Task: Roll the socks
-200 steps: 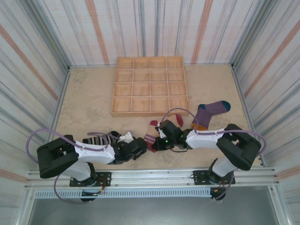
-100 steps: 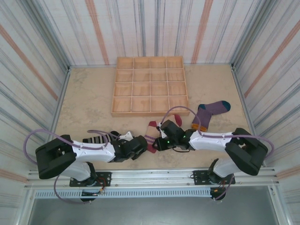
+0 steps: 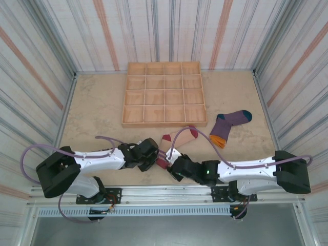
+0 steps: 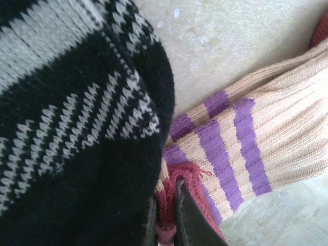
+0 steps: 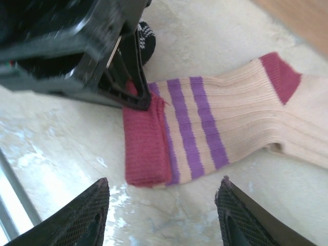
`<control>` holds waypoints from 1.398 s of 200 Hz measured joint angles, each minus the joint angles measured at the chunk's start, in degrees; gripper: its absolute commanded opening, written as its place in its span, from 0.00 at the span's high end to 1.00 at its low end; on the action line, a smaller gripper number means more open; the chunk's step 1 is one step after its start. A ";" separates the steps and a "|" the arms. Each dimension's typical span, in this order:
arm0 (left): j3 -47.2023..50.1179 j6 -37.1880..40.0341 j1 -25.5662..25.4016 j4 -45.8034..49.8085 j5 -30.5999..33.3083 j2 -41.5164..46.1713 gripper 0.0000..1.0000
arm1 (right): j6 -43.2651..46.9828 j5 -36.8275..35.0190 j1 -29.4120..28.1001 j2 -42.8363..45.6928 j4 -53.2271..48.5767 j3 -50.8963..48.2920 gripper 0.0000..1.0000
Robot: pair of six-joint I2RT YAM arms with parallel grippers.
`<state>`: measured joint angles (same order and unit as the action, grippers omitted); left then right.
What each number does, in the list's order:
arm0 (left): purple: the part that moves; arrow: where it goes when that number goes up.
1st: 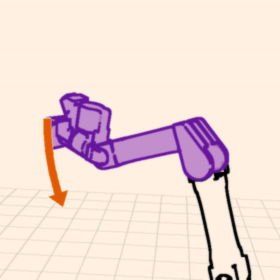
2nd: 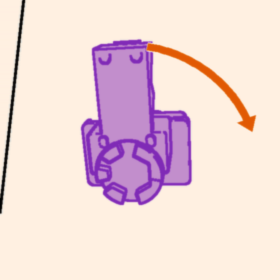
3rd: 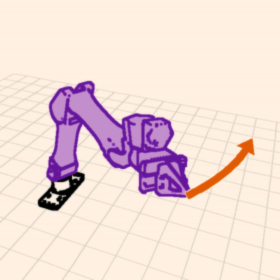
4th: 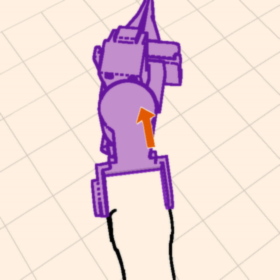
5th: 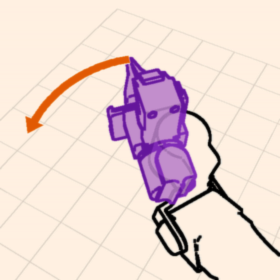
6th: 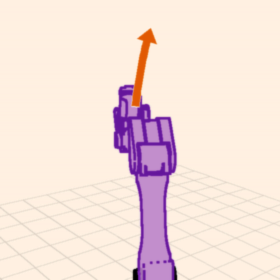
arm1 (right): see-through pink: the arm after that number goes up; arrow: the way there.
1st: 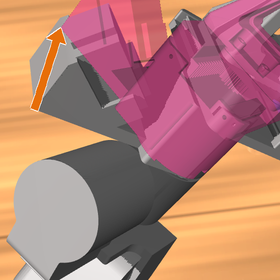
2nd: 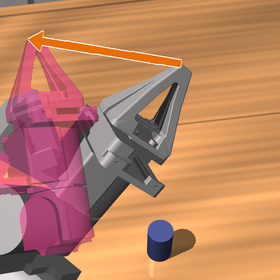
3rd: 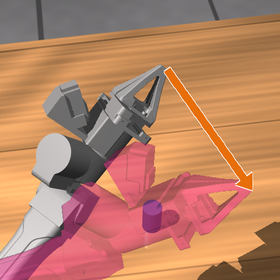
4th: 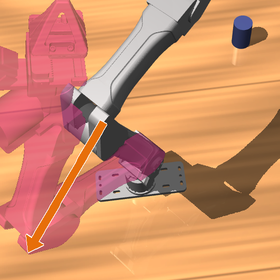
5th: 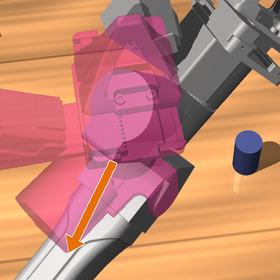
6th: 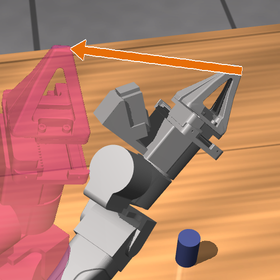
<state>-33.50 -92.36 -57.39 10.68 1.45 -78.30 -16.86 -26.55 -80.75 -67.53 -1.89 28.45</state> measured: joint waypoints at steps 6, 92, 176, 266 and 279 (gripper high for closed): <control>0.00 0.26 0.50 0.02 -0.66 0.00 1.00 | 0.98 -2.12 -1.31 -0.52 0.61 -0.22 0.44; 0.20 1.73 1.95 -0.63 -5.33 0.20 1.00 | 13.44 -21.29 -13.84 -20.50 11.28 2.19 0.42; 0.20 2.67 2.32 -0.52 -6.58 0.20 1.00 | 18.88 -26.12 -13.18 -30.56 17.49 5.11 0.52; 1.68 3.65 2.60 -2.12 -7.89 0.79 0.75 | 17.62 -26.29 -10.21 -34.01 20.72 5.42 1.00; 2.73 3.43 2.93 -3.02 -8.04 1.49 0.61 | 16.90 -25.07 -9.66 -33.31 20.52 5.16 1.00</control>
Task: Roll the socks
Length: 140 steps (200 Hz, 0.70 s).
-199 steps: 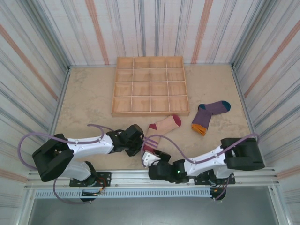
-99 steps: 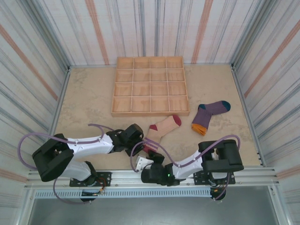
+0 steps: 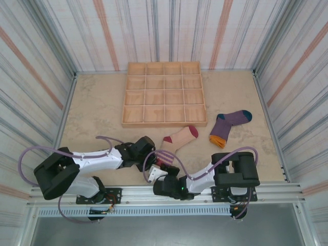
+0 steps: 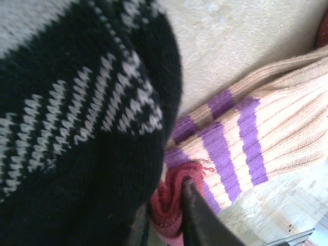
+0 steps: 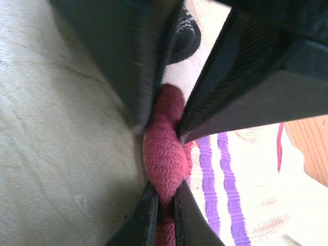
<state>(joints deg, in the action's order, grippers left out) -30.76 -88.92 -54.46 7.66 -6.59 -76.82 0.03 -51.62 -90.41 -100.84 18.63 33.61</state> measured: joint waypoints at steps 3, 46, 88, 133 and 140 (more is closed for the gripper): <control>0.17 0.50 0.09 -0.02 -0.15 0.15 0.58 | -0.22 0.35 0.17 0.26 0.00 -0.13 1.00; 0.52 1.29 1.20 -1.29 -0.46 3.28 0.38 | -4.61 6.67 3.61 4.76 -0.63 -2.47 1.00; 1.46 2.34 2.67 -4.57 -0.35 4.94 0.31 | -8.31 13.05 6.75 7.93 -0.59 -3.85 1.00; 5.27 3.02 3.15 -7.15 1.05 8.70 0.30 | -12.87 28.48 16.04 17.25 -0.02 -9.38 1.00; 5.29 3.45 3.15 -7.17 1.42 9.25 0.30 | -13.53 31.63 18.16 18.51 -0.17 -9.92 1.00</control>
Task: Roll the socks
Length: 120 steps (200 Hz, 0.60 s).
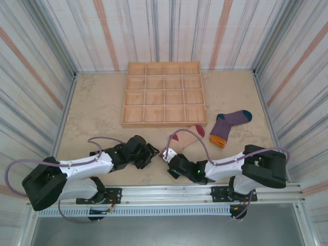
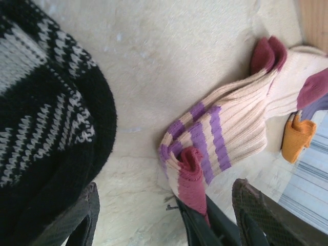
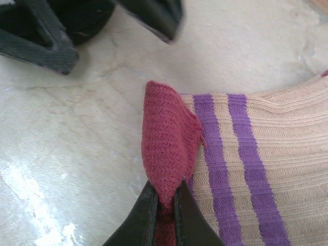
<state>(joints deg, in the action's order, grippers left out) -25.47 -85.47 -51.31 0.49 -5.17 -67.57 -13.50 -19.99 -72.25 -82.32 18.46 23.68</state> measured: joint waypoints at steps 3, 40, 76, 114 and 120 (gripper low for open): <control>0.00 0.17 0.00 -0.07 0.22 0.24 0.30 | -0.35 1.70 1.18 0.68 -0.04 -0.22 1.00; 0.00 2.73 0.00 -0.44 0.70 1.18 0.35 | -4.68 20.06 14.14 3.30 -1.46 -0.57 1.00; -1.01 4.72 -0.07 -2.19 0.28 -3.63 0.43 | -9.27 34.42 23.54 1.95 -0.76 -0.63 1.00; -4.22 6.80 -0.87 -4.92 0.31 -9.40 0.50 | -13.64 43.21 28.85 -0.26 0.52 -0.74 1.00; -4.44 7.10 -1.03 -6.10 0.28 -10.10 0.51 | -14.51 44.33 29.70 -0.61 1.11 -1.01 1.00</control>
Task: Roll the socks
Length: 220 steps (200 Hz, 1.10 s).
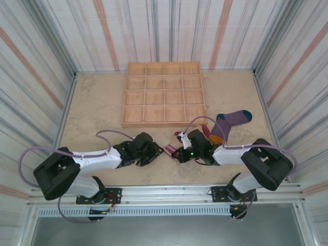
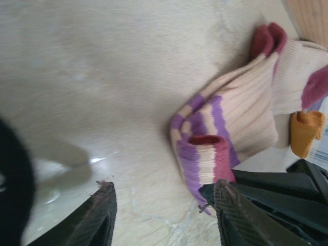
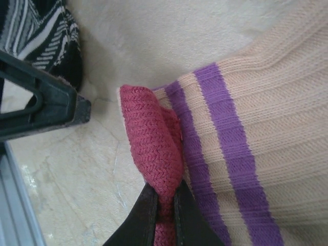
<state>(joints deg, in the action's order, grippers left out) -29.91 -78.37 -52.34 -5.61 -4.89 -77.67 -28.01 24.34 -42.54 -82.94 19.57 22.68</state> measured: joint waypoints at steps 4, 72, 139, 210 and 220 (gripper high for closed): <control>-0.04 0.24 -0.13 -0.92 0.02 -0.37 0.51 | -0.22 0.48 0.44 -0.20 0.28 -0.17 1.00; -2.12 2.58 -0.46 -8.52 0.00 -7.04 0.53 | -6.12 9.09 5.46 -5.29 4.68 -0.04 1.00; -3.10 2.25 -0.57 -11.91 -0.22 -12.24 0.61 | -8.09 11.96 7.23 -7.06 5.49 0.61 1.00; -4.17 -0.85 -0.66 -14.14 -0.13 -15.13 0.92 | -9.07 13.55 8.04 -8.31 6.49 0.81 1.00; -4.22 -1.29 -0.59 -14.14 -0.24 -15.13 0.94 | -8.92 13.18 8.04 -7.78 5.70 0.94 0.97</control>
<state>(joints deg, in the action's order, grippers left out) -34.13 -79.66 -52.93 -19.75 -5.13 -92.79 -36.93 37.52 -34.50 -90.72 25.28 23.62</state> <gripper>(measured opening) 0.101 0.080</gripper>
